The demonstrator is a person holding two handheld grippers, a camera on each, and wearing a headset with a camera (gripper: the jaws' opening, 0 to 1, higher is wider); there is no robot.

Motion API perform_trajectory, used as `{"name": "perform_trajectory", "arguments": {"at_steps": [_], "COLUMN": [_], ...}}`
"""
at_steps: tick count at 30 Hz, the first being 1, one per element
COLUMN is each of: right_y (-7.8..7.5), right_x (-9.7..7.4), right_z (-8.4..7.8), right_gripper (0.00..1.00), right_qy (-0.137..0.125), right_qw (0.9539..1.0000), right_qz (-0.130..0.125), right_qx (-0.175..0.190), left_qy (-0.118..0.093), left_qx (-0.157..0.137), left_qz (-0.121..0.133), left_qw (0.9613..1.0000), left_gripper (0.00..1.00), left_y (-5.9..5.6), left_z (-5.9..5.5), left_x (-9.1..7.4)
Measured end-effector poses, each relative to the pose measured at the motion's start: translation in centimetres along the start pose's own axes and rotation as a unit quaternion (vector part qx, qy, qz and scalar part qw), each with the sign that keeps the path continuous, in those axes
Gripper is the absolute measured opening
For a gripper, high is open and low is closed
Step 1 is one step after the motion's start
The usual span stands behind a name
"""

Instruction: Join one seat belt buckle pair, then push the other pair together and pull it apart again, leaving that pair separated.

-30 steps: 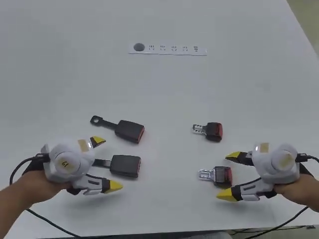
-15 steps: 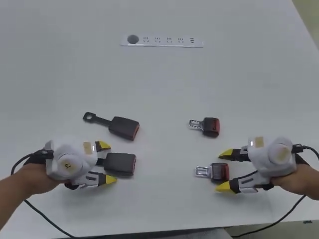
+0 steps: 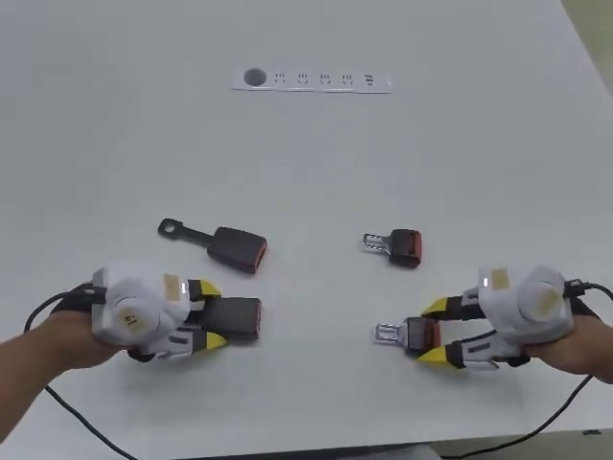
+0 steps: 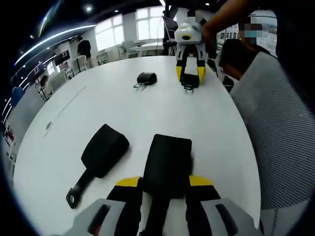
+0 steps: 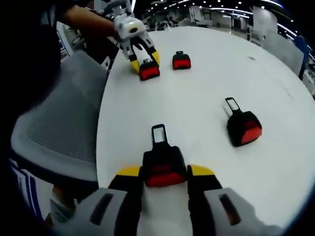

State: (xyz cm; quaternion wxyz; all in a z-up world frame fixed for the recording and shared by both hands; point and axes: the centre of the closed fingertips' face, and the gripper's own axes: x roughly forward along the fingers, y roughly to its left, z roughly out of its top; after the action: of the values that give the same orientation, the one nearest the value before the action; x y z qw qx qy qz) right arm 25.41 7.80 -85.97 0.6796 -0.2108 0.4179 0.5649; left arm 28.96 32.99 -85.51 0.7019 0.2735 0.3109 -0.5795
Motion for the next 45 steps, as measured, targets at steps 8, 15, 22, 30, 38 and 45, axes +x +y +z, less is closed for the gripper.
{"name": "perform_trajectory", "arguments": {"at_steps": [8, 15, 22, 30, 38, 45], "right_y": [-0.2, 0.1, 0.3, 0.8, 1.0, 1.3], "right_x": [-0.1, 1.0, 2.4, 4.1, 5.3, 7.6], "right_z": [0.3, 1.8, 3.5, 5.6, 7.7, 10.6], "right_gripper": [0.35, 0.34, 0.34, 0.34, 0.34, 0.34], "right_qy": [-0.039, -0.046, -0.042, -0.054, -0.056, -0.071], "right_qw": [0.999, 0.9988, 0.9985, 0.9975, 0.9973, 0.9957], "right_qz": [0.013, 0.012, 0.021, 0.03, 0.033, 0.043], "right_qx": [0.017, -0.015, -0.028, -0.035, -0.034, -0.041], "left_qy": [0.016, 0.031, 0.044, 0.057, 0.064, 0.069], "left_qx": [0.016, 0.021, 0.029, 0.034, 0.033, 0.034], "left_qz": [-0.013, -0.02, -0.026, -0.031, -0.032, -0.033], "left_qw": [0.9997, 0.9991, 0.9982, 0.9973, 0.9969, 0.9965], "left_gripper": [0.33, 0.33, 0.33, 0.33, 0.33, 0.33], "left_y": [0.0, 0.0, 0.0, 0.0, 0.0, 0.0], "left_z": [-0.1, -0.1, -0.2, -0.3, -0.3, -0.3], "left_x": [0.0, 0.2, 0.3, 0.4, 0.5, 0.5]}}
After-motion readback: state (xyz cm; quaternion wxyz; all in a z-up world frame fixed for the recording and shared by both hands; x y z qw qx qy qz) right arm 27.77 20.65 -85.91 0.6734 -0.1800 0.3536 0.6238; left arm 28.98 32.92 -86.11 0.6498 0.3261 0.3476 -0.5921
